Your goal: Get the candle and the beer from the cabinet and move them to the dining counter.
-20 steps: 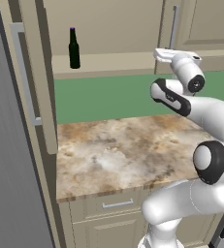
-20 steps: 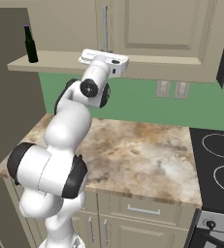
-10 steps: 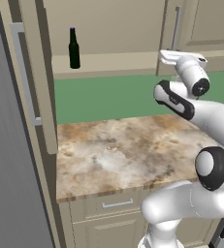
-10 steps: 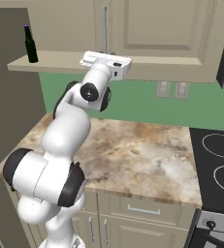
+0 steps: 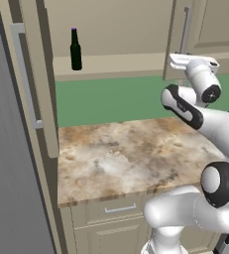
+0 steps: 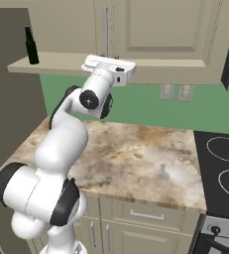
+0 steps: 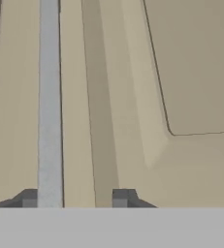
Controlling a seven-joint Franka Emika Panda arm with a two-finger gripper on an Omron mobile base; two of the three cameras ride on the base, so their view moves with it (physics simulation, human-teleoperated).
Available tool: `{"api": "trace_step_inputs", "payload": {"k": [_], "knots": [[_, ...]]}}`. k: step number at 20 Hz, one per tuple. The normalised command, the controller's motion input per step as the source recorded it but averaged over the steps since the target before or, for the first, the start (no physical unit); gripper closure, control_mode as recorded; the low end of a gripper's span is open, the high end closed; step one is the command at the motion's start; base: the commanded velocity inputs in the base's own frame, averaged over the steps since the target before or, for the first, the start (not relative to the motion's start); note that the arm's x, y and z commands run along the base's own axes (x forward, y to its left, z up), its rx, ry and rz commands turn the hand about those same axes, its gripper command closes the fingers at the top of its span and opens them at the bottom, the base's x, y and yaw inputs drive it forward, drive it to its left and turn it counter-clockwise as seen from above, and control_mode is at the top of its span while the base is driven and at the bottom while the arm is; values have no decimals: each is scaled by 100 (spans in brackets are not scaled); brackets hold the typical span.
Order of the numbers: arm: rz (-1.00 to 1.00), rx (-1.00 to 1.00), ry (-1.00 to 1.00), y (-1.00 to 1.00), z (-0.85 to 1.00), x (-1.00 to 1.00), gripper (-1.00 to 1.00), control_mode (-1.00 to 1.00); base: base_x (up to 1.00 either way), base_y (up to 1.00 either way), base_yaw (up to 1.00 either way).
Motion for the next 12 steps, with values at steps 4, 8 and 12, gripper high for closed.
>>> {"api": "trace_step_inputs", "payload": {"k": [4,8,12], "knots": [[-5,0,0,-56,8,-41,100,-100,0,0,0],[-5,0,0,-58,6,-45,100,-100,0,0,0],[-6,0,0,-58,6,-46,100,-100,0,0,0]]}}
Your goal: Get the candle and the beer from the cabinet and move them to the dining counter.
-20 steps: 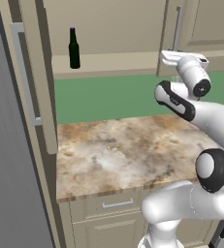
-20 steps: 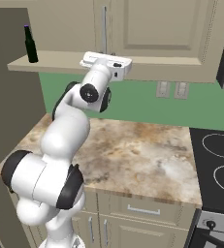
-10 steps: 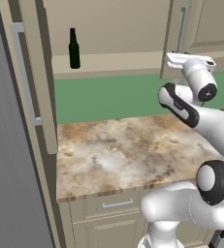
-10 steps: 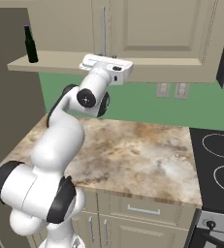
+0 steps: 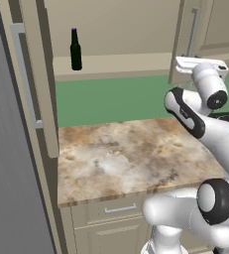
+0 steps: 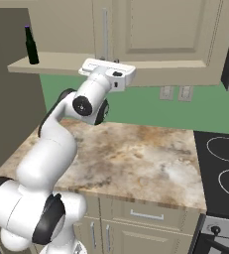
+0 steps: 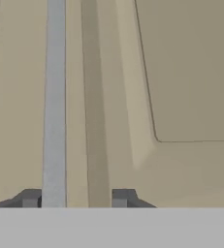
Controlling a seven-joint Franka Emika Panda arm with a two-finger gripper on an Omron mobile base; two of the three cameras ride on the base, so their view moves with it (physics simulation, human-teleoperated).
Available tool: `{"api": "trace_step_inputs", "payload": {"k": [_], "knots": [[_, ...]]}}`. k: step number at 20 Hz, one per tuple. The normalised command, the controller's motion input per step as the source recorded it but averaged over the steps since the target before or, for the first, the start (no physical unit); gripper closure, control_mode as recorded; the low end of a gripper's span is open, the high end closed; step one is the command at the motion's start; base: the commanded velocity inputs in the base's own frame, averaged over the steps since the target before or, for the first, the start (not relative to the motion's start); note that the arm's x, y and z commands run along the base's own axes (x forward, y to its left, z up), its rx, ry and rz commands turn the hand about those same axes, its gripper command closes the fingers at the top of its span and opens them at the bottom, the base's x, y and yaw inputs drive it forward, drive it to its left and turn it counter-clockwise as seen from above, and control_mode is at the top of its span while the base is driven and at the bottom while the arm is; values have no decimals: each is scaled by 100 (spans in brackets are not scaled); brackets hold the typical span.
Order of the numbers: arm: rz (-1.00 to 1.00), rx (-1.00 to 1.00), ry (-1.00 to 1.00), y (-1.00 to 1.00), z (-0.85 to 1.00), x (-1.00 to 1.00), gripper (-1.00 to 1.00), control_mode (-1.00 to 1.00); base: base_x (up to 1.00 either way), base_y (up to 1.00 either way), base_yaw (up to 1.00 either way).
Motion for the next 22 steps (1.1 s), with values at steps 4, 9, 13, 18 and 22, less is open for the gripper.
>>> {"api": "trace_step_inputs", "payload": {"k": [4,9,13,18,22], "knots": [[-6,0,0,-57,11,-45,100,-100,0,0,0],[-7,0,0,-64,8,-49,100,-100,0,0,0],[-6,0,0,-66,7,-48,100,-100,0,0,0],[-7,0,0,-70,8,-45,100,-100,0,0,0],[-7,0,0,-76,7,-49,100,-100,0,0,0]]}}
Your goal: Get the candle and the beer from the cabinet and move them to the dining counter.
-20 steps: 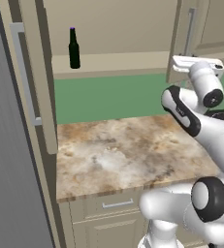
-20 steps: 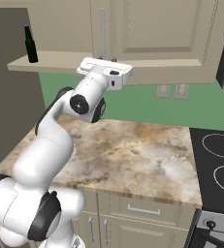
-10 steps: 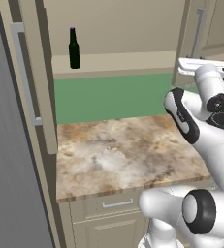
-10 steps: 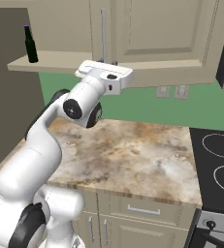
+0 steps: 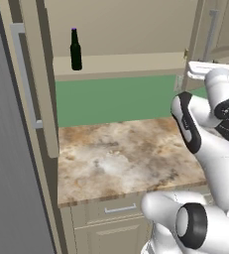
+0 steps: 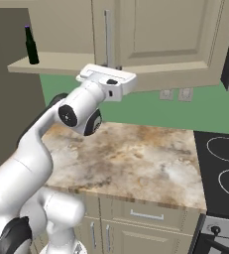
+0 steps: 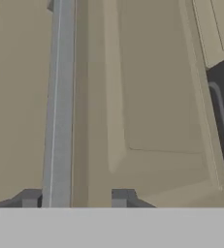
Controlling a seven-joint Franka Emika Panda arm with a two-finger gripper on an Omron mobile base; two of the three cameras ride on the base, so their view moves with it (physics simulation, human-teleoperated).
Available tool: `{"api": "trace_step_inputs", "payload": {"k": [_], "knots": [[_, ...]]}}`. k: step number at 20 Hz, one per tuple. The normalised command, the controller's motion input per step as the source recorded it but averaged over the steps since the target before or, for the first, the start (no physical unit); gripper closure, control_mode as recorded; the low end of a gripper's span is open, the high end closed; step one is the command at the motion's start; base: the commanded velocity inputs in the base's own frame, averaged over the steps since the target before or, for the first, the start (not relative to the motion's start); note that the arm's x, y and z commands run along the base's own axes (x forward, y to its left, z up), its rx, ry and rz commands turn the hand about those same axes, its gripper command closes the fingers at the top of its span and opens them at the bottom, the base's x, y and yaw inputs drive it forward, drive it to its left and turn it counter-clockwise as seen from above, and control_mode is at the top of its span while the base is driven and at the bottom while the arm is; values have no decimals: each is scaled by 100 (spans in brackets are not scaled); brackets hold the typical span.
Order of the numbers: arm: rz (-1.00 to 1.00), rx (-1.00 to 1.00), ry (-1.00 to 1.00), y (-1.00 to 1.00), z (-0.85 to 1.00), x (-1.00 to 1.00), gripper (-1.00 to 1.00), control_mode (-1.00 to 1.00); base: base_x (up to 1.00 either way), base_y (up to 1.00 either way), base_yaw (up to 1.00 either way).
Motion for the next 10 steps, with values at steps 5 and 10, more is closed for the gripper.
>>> {"api": "trace_step_inputs", "payload": {"k": [5,10], "knots": [[-9,0,0,-77,7,-47,100,-100,0,0,0],[-8,0,0,-75,5,-36,100,-100,0,0,0]]}}
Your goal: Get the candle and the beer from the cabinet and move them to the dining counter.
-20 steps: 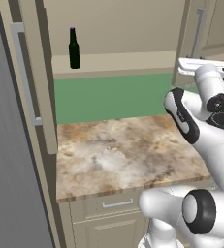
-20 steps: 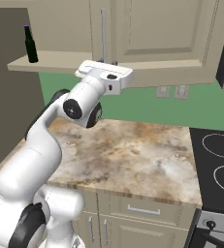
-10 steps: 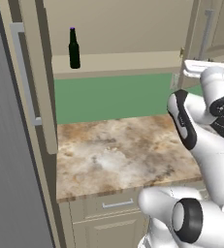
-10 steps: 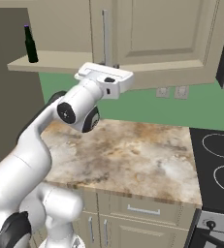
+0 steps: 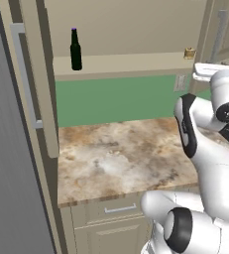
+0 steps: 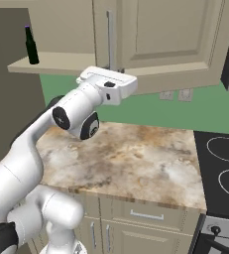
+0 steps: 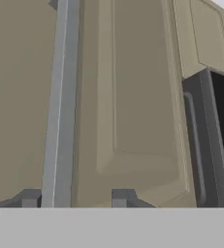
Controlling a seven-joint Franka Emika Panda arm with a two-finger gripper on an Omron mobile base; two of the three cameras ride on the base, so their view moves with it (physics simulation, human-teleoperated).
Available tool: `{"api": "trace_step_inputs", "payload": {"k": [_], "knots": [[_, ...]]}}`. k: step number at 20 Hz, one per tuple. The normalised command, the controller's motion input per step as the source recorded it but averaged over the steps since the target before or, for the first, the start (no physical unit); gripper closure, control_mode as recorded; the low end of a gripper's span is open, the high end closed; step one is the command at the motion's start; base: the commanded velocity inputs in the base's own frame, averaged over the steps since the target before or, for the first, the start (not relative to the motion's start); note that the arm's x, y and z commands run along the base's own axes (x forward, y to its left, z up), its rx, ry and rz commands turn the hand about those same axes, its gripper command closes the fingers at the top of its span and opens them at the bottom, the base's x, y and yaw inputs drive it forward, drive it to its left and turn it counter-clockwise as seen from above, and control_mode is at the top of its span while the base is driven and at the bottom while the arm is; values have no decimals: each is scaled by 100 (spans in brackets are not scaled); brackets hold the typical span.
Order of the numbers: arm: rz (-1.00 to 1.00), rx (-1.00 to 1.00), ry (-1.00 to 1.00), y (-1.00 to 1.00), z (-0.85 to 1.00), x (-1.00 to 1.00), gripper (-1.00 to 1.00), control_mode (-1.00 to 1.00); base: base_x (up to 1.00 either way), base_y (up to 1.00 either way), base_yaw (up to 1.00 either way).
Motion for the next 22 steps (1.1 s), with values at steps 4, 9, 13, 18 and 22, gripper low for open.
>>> {"api": "trace_step_inputs", "payload": {"k": [4,9,13,18,22], "knots": [[-10,0,0,-74,5,-37,100,-100,0,0,0],[-11,0,0,-79,2,-38,100,-100,0,0,0],[-13,0,0,-84,0,-38,100,-100,0,0,0],[-11,0,0,-86,0,-35,100,-100,0,0,0],[-8,0,0,-89,0,-36,100,-100,0,0,0]]}}
